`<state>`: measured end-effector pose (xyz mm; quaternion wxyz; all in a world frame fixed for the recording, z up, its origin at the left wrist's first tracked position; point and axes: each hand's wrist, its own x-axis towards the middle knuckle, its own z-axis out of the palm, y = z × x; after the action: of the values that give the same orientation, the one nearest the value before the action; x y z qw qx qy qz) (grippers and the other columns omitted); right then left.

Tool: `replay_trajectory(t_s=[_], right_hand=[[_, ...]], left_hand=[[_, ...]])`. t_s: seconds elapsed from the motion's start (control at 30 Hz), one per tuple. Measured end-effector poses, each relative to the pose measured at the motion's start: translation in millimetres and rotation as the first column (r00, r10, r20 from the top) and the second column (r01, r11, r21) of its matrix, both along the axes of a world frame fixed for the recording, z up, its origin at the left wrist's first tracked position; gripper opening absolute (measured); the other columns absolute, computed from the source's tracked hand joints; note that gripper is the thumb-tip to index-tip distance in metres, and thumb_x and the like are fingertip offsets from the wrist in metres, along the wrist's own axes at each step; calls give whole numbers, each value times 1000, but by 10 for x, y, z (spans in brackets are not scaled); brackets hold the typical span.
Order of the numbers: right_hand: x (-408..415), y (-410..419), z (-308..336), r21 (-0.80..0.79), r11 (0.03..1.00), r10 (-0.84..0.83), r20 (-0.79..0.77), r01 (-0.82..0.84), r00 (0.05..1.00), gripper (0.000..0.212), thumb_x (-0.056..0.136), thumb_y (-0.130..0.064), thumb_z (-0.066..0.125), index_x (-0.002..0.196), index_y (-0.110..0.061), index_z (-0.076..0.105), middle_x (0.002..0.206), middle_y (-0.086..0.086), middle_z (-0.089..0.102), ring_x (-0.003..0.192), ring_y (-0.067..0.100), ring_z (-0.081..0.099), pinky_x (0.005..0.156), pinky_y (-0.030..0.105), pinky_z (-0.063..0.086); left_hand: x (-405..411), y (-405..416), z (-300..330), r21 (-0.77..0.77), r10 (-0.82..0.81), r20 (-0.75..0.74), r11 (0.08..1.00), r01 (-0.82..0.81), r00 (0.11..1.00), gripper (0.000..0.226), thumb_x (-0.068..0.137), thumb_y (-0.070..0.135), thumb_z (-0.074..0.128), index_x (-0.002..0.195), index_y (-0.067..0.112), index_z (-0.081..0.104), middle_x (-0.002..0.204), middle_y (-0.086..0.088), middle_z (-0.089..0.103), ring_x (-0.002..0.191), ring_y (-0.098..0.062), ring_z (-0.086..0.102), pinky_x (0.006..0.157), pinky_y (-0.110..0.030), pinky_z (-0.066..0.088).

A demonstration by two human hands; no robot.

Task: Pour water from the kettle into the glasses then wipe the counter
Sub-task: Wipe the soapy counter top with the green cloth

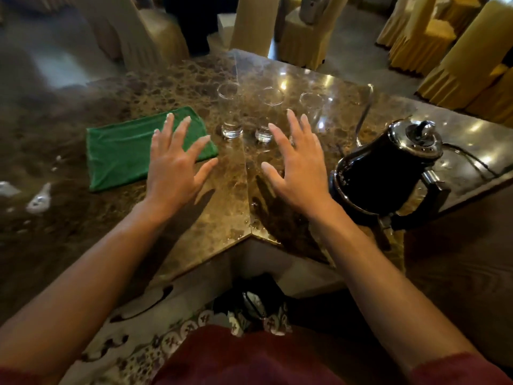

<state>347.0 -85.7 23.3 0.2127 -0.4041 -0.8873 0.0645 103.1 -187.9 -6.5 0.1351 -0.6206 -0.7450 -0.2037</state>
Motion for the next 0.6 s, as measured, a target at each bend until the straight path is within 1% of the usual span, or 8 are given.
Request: replay_trajectory(t_s=[0.17, 0.3, 0.37, 0.43, 0.5, 0.6], right_hand=[[-653, -69, -6, -69, 987, 152, 61, -148, 986, 90, 99, -65, 48, 167, -17, 13, 174, 15, 8, 161, 37, 5, 127, 56, 19], [-1220, -39, -68, -103, 962, 266, 146, -253, 953, 94, 97, -70, 48, 167, -18, 11, 174, 15, 6, 161, 37, 4, 127, 57, 19], [-1507, 9, -119, -135, 949, 305, 175, -284, 936, 94, 97, -70, 47, 167, -19, 10, 175, 16, 4, 161, 38, 2, 128, 57, 16], [-1787, 96, -185, -180, 943, 313, 195, -280, 929, 92, 99, -68, 47, 167, -19, 9, 175, 15, 1, 161, 37, 0, 129, 55, 13], [-2050, 184, -260, -231, 942, 291, 203, -244, 935, 88, 102, -64, 45, 167, -19, 9, 175, 15, 0, 161, 36, -1, 130, 51, 11], [-2439, 320, -391, -265, 945, 248, 210, -189, 946, 82, 104, -63, 42, 167, -20, 12, 175, 13, 2, 161, 34, 1, 130, 50, 13]], left_hand=[[-537, -416, -71, -58, 147, -44, 987, -150, 988, 64, 98, 60, 44, 147, 19, 50, 163, -18, 29, 154, -42, 10, 120, -62, 13], [-1028, -567, -125, -95, 223, -54, 969, -227, 973, 66, 98, 61, 41, 147, 19, 50, 164, -17, 26, 154, -43, 7, 120, -62, 12], [-1285, -590, -168, -120, 261, -33, 957, -263, 965, 69, 98, 63, 38, 149, 17, 48, 164, -17, 25, 154, -42, 7, 120, -61, 13], [-1535, -559, -201, -150, 295, 8, 945, -290, 956, 75, 96, 65, 33, 151, 16, 45, 164, -17, 27, 154, -42, 10, 119, -60, 15], [-1758, -497, -229, -205, 310, 58, 934, -293, 949, 77, 95, 67, 29, 154, 18, 40, 165, -12, 27, 154, -41, 9, 120, -60, 16], [-2047, -394, -289, -333, 338, 78, 896, -295, 938, 71, 98, 66, 35, 158, 28, 30, 169, -1, 17, 155, -38, -1, 123, -59, 12]])
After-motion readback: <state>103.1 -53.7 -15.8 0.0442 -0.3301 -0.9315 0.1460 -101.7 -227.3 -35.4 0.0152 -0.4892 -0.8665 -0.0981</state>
